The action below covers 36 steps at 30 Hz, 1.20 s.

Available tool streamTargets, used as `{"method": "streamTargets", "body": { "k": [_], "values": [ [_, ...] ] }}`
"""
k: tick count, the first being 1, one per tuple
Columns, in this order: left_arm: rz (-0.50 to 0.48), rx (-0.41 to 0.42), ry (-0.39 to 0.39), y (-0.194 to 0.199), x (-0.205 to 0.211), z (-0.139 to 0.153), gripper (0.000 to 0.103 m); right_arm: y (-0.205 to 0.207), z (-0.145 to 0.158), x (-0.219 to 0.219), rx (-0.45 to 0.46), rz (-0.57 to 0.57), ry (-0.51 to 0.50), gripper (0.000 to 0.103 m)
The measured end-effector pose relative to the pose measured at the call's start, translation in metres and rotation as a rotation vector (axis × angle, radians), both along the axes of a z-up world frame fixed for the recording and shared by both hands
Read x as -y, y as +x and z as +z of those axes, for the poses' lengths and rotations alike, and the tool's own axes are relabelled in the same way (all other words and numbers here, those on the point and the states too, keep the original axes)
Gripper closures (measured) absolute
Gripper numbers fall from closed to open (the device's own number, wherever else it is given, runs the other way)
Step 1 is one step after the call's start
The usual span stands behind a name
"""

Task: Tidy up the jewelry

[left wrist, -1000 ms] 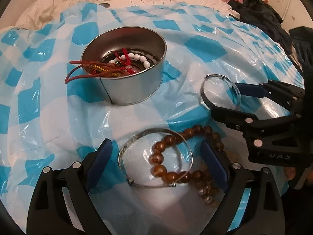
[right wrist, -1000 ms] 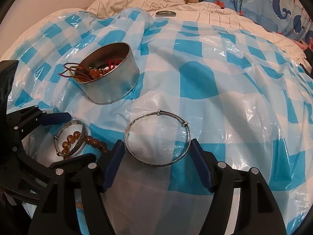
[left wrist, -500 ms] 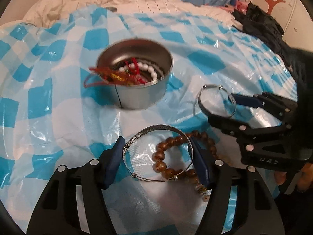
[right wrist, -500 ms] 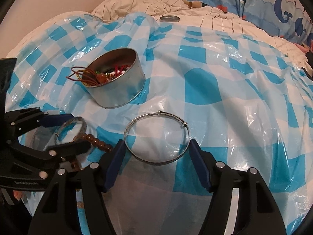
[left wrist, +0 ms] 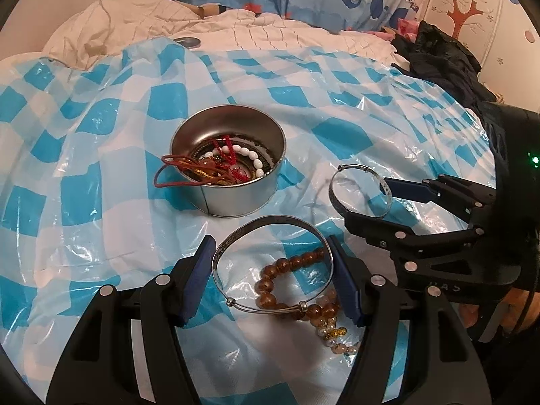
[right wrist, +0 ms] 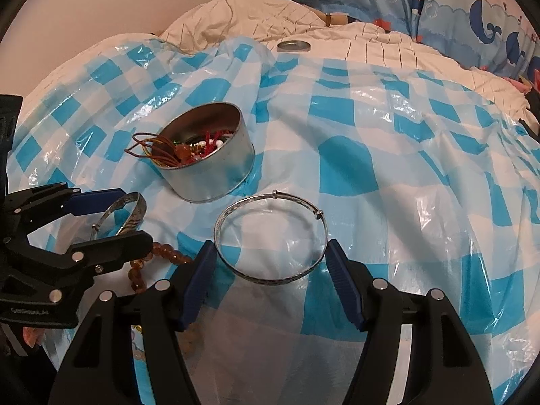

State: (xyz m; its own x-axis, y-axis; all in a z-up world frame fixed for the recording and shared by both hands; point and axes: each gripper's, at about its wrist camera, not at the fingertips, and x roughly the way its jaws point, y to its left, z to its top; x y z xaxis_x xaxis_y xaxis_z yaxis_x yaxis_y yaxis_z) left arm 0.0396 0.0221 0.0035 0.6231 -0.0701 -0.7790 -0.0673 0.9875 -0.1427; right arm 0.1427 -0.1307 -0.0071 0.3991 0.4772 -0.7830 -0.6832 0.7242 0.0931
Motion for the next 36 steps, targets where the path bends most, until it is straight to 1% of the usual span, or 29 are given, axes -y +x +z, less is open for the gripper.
{"method": "streamTargets", "body": {
  "k": [4, 14, 30, 36],
  "values": [
    [0.008, -0.007, 0.042, 0.001, 0.003, -0.001, 0.041, 0.0, 0.002, 0.001, 0.005, -0.004, 0.01, 0.038],
    [0.028, -0.002, 0.092, 0.002, 0.004, 0.002, 0.041, -0.002, 0.004, 0.0, 0.015, -0.001, 0.027, 0.038],
    [0.054, 0.016, 0.094, 0.004, 0.0, 0.008, 0.041, -0.004, 0.009, -0.001, 0.03, 0.006, 0.048, 0.038],
    [0.09, 0.044, 0.061, 0.01, -0.007, 0.014, 0.041, -0.004, 0.016, 0.003, 0.056, -0.005, 0.084, 0.038]
  ]
}}
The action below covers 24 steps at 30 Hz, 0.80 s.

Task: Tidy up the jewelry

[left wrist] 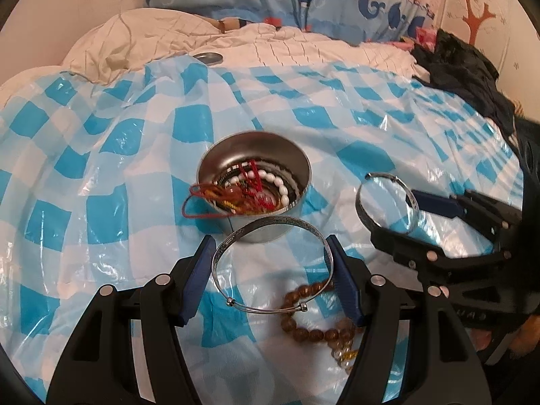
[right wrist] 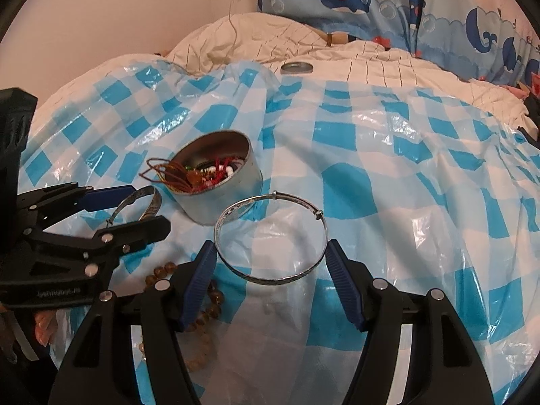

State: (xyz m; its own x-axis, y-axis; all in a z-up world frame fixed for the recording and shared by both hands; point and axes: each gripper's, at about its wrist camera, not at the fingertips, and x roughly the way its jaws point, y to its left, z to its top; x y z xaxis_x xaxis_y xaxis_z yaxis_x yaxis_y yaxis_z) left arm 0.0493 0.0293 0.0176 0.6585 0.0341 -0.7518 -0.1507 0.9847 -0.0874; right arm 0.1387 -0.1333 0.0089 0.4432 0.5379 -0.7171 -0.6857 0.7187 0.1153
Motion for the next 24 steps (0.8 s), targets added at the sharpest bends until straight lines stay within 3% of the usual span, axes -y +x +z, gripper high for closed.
{"method": "streamTargets", "body": {
  "k": [13, 17, 20, 24],
  "values": [
    [0.109, 0.064, -0.087, 0.057, -0.022, 0.007, 0.04, 0.01, 0.008, 0.007, 0.011, -0.042, 0.048, 0.038],
    [0.131, 0.006, -0.143, 0.08, -0.032, -0.009, 0.04, 0.008, 0.011, 0.002, 0.035, -0.026, 0.048, 0.038],
    [0.146, 0.008, -0.229, 0.074, -0.043, -0.008, 0.04, 0.011, 0.012, -0.009, 0.031, -0.005, 0.046, 0.038],
    [0.193, 0.069, -0.275, 0.052, -0.062, 0.008, 0.035, 0.012, 0.017, -0.032, 0.052, 0.044, 0.052, 0.038]
  ]
}}
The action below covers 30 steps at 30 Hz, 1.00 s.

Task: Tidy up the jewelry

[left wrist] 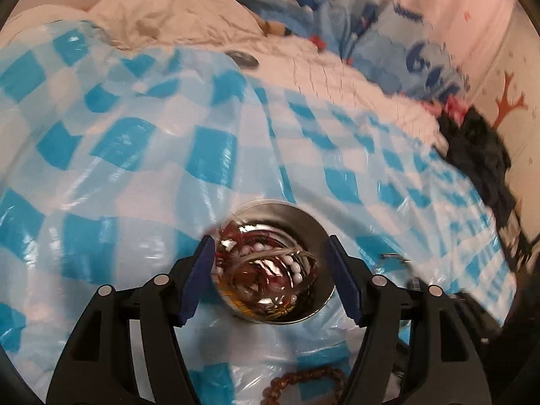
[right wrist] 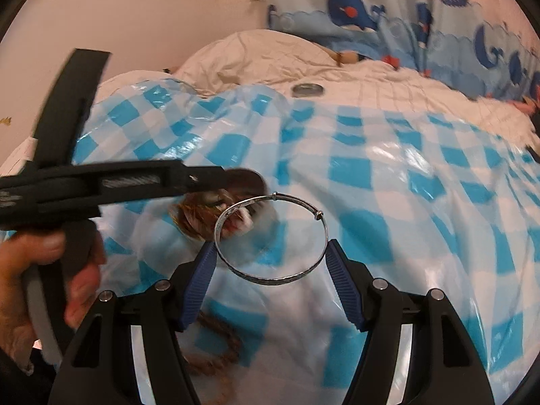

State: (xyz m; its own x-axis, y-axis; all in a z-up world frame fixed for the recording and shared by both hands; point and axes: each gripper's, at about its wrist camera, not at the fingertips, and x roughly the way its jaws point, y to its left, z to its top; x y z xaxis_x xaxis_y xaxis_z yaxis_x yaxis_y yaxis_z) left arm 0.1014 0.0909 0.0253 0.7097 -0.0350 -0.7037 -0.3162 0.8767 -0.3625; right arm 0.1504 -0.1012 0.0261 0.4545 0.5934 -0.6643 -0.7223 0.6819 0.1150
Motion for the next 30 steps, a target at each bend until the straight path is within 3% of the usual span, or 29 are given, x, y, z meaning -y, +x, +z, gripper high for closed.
{"method": "streamTargets", "body": {
  "k": [8, 11, 14, 16, 22, 30],
  "values": [
    [0.045, 0.063, -0.025, -0.022, -0.017, 0.023, 0.034, 0.002, -0.007, -0.045, 0.028, 0.071, -0.039, 0.038],
    [0.068, 0.083, -0.027, -0.029, -0.022, 0.03, 0.028, 0.005, -0.011, -0.062, 0.036, 0.115, -0.046, 0.038],
    [0.104, 0.079, -0.025, -0.04, -0.029, 0.032, 0.025, 0.01, -0.017, -0.078, 0.044, 0.142, -0.079, 0.029],
    [0.112, 0.065, -0.042, -0.046, -0.035, 0.029, 0.025, 0.011, -0.019, -0.078, 0.046, 0.139, -0.088, 0.029],
    [0.1, 0.001, -0.009, -0.06, -0.032, 0.017, 0.025, -0.006, -0.013, -0.04, 0.041, 0.109, -0.102, 0.027],
    [-0.054, -0.07, 0.153, -0.085, 0.022, 0.0, 0.025, -0.03, -0.036, 0.033, -0.118, 0.031, -0.129, 0.026]
  ]
}}
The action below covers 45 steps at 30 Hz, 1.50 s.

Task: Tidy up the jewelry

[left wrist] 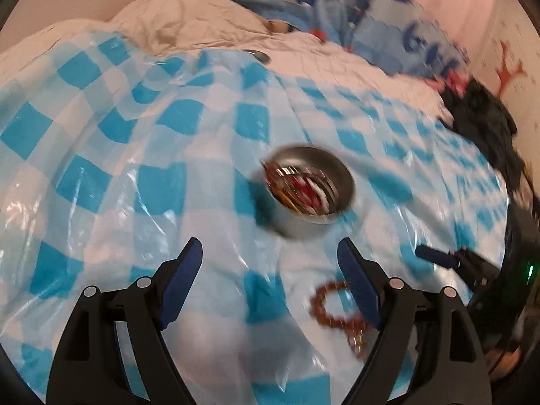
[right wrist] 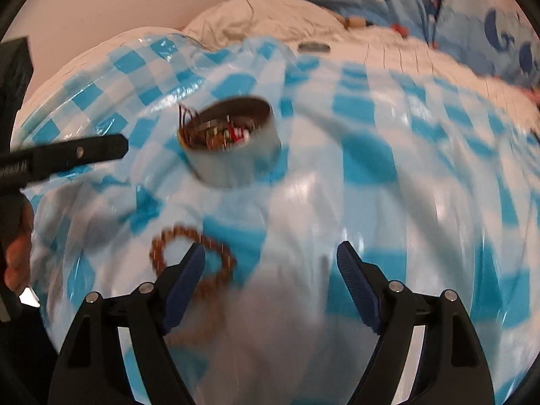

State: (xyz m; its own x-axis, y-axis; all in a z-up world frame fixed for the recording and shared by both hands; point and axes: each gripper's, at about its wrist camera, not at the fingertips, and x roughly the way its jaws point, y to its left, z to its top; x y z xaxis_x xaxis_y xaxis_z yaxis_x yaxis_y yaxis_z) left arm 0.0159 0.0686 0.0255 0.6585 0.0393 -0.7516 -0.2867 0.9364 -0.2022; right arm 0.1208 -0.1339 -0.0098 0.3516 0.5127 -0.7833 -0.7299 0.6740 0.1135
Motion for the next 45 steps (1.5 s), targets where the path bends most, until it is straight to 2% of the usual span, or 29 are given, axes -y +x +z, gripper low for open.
{"method": "streamTargets", "body": {
  "k": [4, 8, 10, 15, 20, 23, 27, 31, 36, 37, 40, 42, 45],
  "values": [
    [-0.131, -0.008, 0.044, 0.004, 0.033, -0.011, 0.025, -0.008, -0.002, 0.01, 0.009, -0.025, -0.023, 0.026],
    [-0.168, -0.037, 0.039, 0.017, 0.049, -0.024, 0.026, -0.014, -0.009, 0.018, -0.001, -0.022, -0.068, 0.026],
    [-0.165, -0.057, 0.047, 0.023, 0.052, -0.029, 0.032, -0.018, -0.01, 0.018, 0.011, -0.013, -0.079, 0.026],
    [-0.205, -0.137, 0.103, 0.033, 0.061, -0.045, 0.063, -0.023, -0.009, 0.014, 0.013, 0.022, -0.072, 0.026],
    [-0.271, -0.155, 0.148, 0.034, 0.075, -0.05, 0.076, -0.028, -0.004, 0.013, -0.011, 0.066, -0.034, 0.026],
    [-0.284, -0.176, 0.155, 0.035, 0.074, -0.051, 0.093, -0.034, -0.004, 0.009, -0.037, 0.114, -0.01, 0.026],
    [-0.284, -0.158, 0.118, 0.029, 0.066, -0.042, 0.094, -0.04, -0.006, 0.003, -0.064, 0.143, 0.02, 0.026],
    [-0.238, -0.076, 0.081, 0.019, 0.05, -0.019, 0.094, -0.044, -0.007, -0.004, -0.06, 0.148, 0.039, 0.026],
    [-0.195, -0.004, 0.046, 0.01, 0.032, 0.001, 0.094, -0.053, -0.014, -0.017, -0.018, 0.168, -0.003, 0.026],
    [-0.19, 0.001, 0.045, 0.01, 0.03, 0.004, 0.094, -0.055, -0.016, -0.019, -0.011, 0.171, -0.012, 0.028],
    [-0.182, 0.021, 0.036, 0.009, 0.027, 0.01, 0.094, -0.056, -0.015, -0.02, -0.007, 0.192, -0.016, 0.051],
    [-0.177, 0.031, 0.034, 0.01, 0.026, 0.012, 0.094, -0.055, -0.016, -0.02, -0.014, 0.203, -0.017, 0.078],
    [-0.172, 0.039, 0.031, 0.01, 0.024, 0.015, 0.094, -0.05, -0.016, -0.018, -0.051, 0.2, 0.004, 0.086]
  ]
}}
